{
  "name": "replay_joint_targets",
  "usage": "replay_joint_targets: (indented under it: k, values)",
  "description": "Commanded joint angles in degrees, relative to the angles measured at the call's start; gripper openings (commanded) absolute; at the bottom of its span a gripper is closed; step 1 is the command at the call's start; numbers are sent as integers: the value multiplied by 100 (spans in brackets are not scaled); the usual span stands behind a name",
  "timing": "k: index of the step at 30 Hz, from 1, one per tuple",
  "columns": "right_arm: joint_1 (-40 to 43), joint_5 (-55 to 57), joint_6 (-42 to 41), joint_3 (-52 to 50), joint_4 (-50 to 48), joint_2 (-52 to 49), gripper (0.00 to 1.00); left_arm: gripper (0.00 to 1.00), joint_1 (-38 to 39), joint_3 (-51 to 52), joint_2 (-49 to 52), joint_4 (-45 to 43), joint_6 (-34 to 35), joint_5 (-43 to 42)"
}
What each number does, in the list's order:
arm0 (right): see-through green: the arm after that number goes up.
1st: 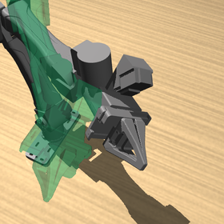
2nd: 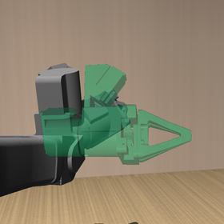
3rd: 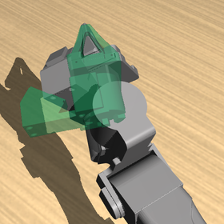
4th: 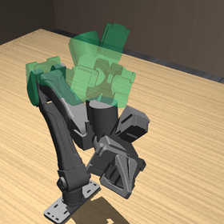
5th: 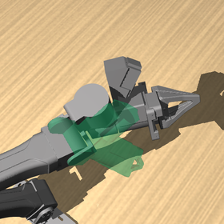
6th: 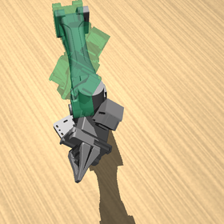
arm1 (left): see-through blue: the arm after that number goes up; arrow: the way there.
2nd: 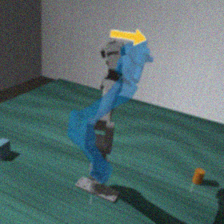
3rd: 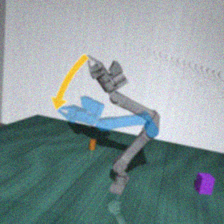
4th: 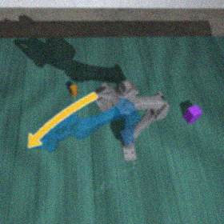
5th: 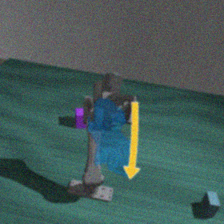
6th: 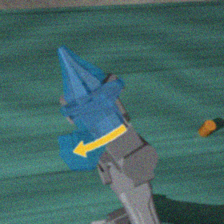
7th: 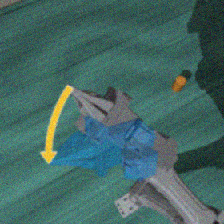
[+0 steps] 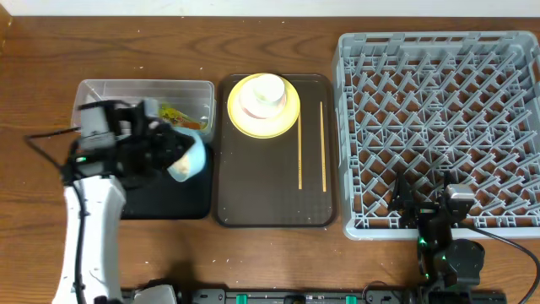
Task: Sort waste into correct bins and load items into the dishwasher rack
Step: 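Carry the bowl left and tip the rice onto the black tray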
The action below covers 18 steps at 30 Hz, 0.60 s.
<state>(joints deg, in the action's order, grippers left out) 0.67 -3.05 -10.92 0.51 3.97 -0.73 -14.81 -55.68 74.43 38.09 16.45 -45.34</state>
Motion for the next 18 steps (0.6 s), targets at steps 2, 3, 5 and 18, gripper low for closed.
replay_joint_targets:
  k: [2, 3, 5, 18]
  values:
    - [48, -22, 26, -20, 7, 24, 99, 7, -682, 144, 227, 4, -671, -1543]
    - [48, -22, 26, -20, 7, 24, 99, 6, -820, 166, 304, -2, -704, -1685]
    - [48, -22, 26, -20, 7, 24, 99, 6, -1075, 186, 452, -7, -706, -1836]
    - [48, -22, 26, -20, 7, 24, 99, 6, -2188, 201, 1646, -127, -1180, -3403]
